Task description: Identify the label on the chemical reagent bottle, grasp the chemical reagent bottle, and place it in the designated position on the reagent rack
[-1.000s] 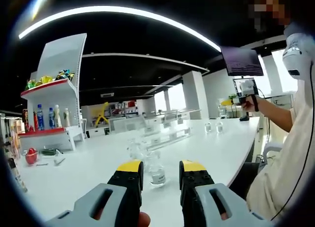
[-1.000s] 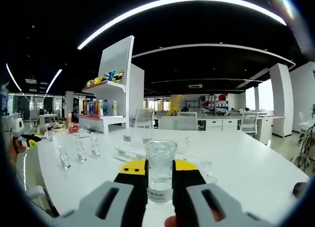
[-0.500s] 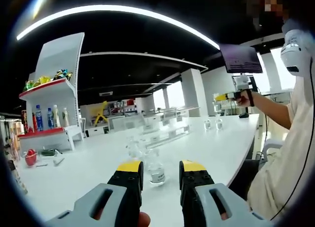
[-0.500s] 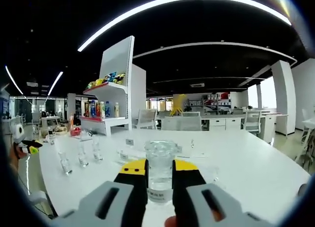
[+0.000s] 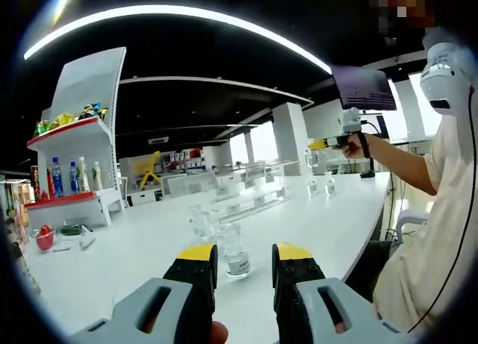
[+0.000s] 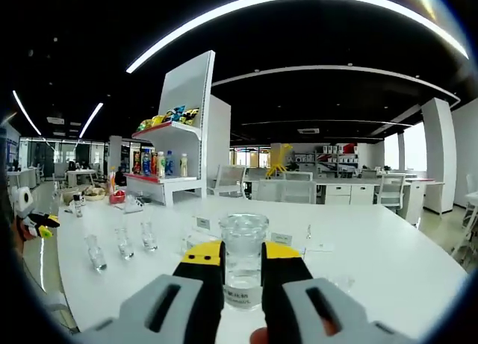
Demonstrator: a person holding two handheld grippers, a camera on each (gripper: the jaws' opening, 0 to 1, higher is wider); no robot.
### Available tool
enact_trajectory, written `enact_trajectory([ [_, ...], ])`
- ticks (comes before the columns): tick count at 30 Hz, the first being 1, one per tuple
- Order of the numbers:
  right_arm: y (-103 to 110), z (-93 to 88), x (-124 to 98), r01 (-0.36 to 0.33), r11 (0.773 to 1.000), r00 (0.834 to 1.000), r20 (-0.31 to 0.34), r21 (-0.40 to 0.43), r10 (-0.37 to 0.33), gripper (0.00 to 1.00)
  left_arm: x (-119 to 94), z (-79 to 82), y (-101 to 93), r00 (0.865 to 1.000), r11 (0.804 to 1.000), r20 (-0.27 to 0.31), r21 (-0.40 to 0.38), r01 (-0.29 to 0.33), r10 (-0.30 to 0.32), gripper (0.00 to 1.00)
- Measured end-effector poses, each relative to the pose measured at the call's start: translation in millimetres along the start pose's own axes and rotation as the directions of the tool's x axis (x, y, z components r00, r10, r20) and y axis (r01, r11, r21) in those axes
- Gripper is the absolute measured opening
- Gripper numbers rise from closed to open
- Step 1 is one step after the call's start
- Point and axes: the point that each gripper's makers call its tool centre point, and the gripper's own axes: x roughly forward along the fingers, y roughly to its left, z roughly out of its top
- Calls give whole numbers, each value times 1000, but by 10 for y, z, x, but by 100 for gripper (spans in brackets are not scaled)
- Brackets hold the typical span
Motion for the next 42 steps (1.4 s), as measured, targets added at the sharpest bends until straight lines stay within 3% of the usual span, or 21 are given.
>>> enact_trajectory([
  [17, 36, 135, 405, -19, 1000, 1000, 13, -6, 19, 18, 64, -26, 15, 1000, 1000, -15, 1, 10, -10, 30],
  [42, 25, 254, 797, -15, 1000, 1000, 8, -18, 15, 18, 45, -47, 52, 1000, 1000, -22, -4, -2, 2, 30],
])
